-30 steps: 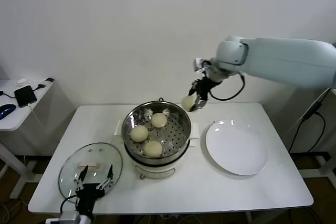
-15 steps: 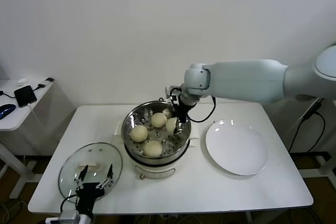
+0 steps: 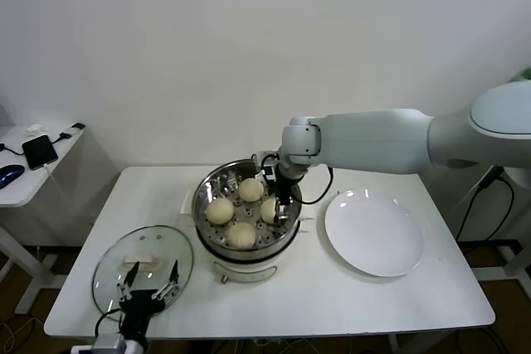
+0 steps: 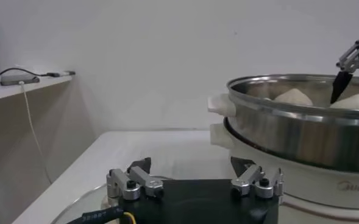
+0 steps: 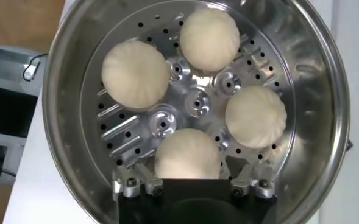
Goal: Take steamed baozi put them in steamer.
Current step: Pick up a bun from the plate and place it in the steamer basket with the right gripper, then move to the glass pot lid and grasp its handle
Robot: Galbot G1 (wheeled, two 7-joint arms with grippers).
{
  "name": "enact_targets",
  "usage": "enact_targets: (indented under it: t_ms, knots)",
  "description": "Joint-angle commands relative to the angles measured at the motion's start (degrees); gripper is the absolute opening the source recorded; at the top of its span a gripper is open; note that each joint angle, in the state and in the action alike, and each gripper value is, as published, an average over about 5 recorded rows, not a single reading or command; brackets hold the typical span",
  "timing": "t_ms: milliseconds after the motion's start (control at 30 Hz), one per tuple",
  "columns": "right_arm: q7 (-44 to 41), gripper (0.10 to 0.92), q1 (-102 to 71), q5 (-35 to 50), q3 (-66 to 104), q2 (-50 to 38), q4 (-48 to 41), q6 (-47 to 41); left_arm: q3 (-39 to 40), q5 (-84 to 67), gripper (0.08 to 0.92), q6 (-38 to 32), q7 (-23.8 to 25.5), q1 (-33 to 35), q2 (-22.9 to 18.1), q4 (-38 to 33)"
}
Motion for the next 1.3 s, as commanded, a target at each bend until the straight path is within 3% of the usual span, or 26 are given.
enact_targets:
  t_ms: [33,200,433,600,700,833,1000,1300]
  knots:
    - [-5.31,0.816,1.93,-0.38,0.97,-1.39,-0.11,4.92,-0.04,0.01,0.823,-0.01,0.03,0.43,0.14,-0.48]
    - [-2.19,0.822,2.11,0.15,8.02,-7.36,-1.27,6.19,0.04,0.01,0.823,0.26,-0.03,0.63,0.13,-0.94]
    - [23.27,0.823,-9.37,-3.23,27.91,-18.02,-2.49,8.23,-0.38,-1.23,0.823,-0.83,0.02,-0.17,0.26,-0.80]
    - [40.97,0.823,-22.48,-4.38,44.67,-25.93,1.62,8.50,-0.77,-0.60,0.823,-1.95,0.06,-1.27,0.88,0.94]
    - [47.19,0.823,-33.49,-4.64,57.95,-30.58,5.31,7.89,-1.16,-0.48,0.823,-1.56,-0.16,-1.77,1.12,1.11]
    - [50.39,0.823,-50.00,-8.55,73.31,-35.76,9.14,10.06,-1.81,-0.53,0.823,-0.73,-0.16,-2.59,1.27,0.47]
    - [50.02,0.823,-70.29,-16.16,91.15,-37.79,10.80,20.13,-2.28,-0.58,0.823,-0.92,0.14,-2.93,1.87,0.12]
    - [44.51,0.823,-100.30,-28.90,120.33,-27.27,12.35,28.18,-2.55,-0.15,0.823,-1.42,-0.60,-3.21,1.67,1.22]
